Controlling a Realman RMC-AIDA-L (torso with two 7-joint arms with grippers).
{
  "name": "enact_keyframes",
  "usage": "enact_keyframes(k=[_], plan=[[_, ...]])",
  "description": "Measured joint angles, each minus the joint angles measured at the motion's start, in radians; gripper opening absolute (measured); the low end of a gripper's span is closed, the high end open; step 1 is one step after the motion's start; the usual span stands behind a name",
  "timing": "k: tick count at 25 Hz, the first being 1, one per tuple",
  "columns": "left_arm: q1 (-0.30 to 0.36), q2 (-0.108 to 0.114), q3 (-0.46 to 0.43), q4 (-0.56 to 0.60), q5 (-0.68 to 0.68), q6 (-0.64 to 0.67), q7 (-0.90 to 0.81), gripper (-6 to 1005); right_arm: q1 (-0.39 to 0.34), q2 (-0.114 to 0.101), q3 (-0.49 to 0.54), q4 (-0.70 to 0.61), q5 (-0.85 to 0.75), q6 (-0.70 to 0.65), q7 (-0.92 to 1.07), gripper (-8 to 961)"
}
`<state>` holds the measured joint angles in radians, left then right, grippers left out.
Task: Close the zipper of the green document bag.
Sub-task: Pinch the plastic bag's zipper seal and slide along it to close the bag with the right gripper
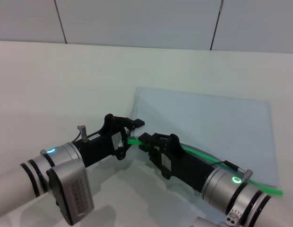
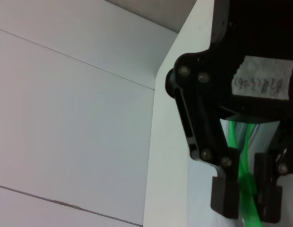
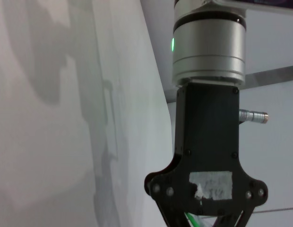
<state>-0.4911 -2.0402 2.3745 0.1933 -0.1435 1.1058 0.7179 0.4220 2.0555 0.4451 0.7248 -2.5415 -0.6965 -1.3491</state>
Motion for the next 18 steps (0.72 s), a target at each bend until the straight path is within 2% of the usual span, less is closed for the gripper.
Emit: enact_keyframes(k=[11,18], plan=[[0.005,0.000,0.000,0.000,-0.004,0.000,0.011,52,-0.006,0.000,0.000,0.001,0.001,0.000,-0.044,191],[0.005,0.000,0.000,0.000,-0.006,0.000,0.012,52,-0.006,0.000,-0.001,0.002,0.001,0.000,-0.057,136]])
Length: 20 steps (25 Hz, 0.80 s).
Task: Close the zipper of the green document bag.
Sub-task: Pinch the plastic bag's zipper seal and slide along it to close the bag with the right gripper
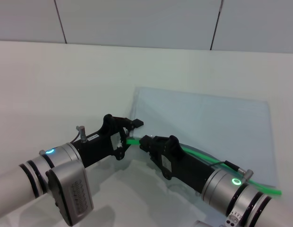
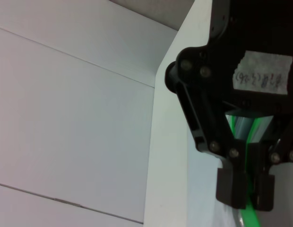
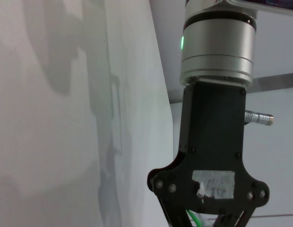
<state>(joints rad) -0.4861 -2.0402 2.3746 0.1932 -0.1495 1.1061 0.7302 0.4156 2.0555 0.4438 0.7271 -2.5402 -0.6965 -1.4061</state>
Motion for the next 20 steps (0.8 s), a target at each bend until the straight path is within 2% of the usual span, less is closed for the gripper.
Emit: enact_keyframes(k=[7,20], plan=[[0.000,0.000,0.000,0.000,0.001,0.001,0.000,52,-0.001,0.000,0.001,-0.002,0.000,-0.014,-0.002,81],[0.001,0.000,0.000,0.000,-0.001,0.002,0.000,52,-0.024,0.000,0.007,-0.001,0.010,-0.038,-0.033,88]])
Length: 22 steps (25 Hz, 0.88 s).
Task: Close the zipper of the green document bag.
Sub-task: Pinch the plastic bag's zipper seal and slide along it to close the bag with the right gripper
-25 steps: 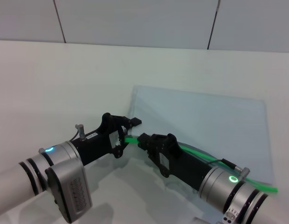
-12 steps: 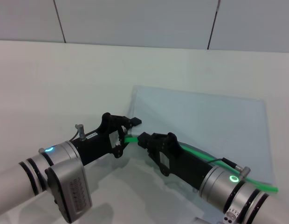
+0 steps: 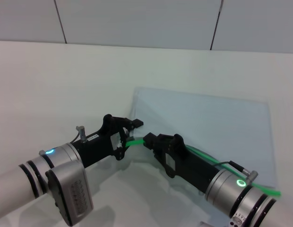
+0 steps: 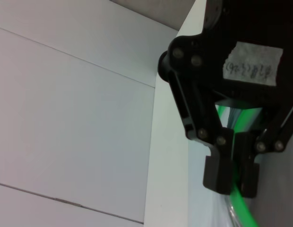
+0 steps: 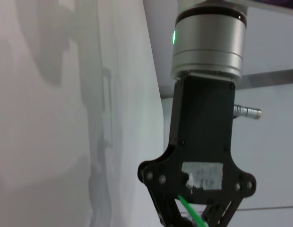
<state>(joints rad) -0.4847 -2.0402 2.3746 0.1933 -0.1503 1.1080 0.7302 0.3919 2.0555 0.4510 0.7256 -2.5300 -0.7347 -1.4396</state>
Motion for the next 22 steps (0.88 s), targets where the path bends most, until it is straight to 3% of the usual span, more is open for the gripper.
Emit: enact_keyframes(k=[22], plan=[[0.003,0.000,0.000,-0.001,0.000,0.000,0.000,51,-0.015,-0.002,-0.004,0.000,0.179,0.000,-0.101,101]])
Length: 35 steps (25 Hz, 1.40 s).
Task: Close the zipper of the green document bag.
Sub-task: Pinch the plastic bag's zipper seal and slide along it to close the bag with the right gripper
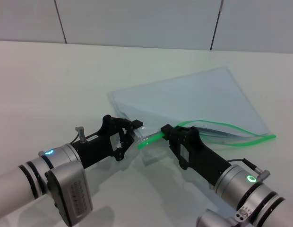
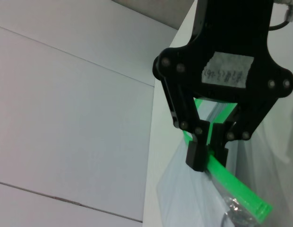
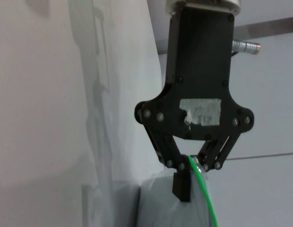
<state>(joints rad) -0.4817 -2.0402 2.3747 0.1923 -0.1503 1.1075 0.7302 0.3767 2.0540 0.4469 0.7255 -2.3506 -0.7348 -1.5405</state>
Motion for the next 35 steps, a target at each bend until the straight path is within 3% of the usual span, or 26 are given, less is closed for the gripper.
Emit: enact_keyframes(k=[35], plan=[[0.011,-0.002,0.006,0.001,0.004,0.002,0.021,63,-0.002,-0.005,0.067,-0.094,0.197,-0.053,-0.027,120]])
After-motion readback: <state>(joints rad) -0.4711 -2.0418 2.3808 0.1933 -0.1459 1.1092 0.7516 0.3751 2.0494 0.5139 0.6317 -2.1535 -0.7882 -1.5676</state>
